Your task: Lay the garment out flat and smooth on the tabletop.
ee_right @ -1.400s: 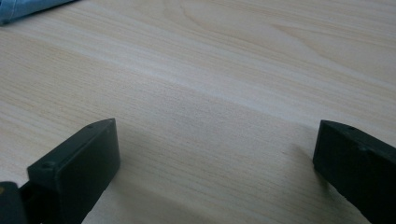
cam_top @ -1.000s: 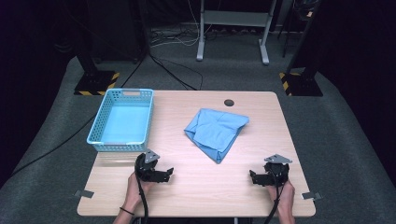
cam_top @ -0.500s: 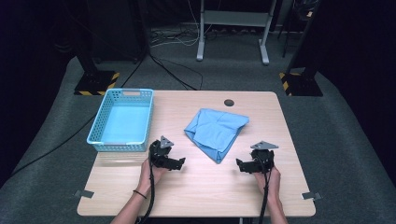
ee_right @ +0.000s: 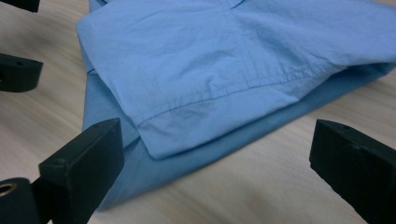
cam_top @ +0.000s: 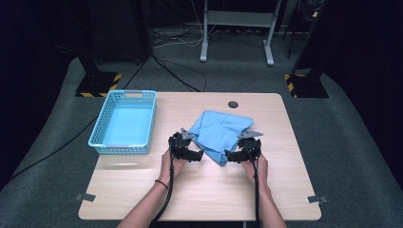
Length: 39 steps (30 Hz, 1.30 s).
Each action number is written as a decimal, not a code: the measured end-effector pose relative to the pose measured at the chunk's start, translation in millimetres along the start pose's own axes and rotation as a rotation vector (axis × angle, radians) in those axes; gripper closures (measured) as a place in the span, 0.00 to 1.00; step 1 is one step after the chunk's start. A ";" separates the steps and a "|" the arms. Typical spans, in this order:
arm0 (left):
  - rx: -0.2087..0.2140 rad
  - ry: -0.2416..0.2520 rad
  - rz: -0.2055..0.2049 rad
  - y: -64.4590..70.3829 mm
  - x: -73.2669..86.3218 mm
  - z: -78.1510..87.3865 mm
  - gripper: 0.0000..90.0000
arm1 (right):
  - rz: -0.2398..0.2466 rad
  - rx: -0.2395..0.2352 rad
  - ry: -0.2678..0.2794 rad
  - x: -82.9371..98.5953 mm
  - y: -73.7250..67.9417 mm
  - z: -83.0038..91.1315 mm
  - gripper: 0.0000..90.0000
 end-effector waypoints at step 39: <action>-0.058 -0.030 -0.052 28.1 12.2 -8.2 0.00 | -0.051 0.051 -0.066 19.3 -15.2 -31.5 0.03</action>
Point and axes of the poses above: each handheld gripper's, and its own axes: z roughly backward along the jaws, x roughly out of its underside, y roughly to its right, the point moved 7 cm from there along -z, roughly forward along the jaws, and after that the axes turned 9 degrees about -x, right-handed, at the moved point
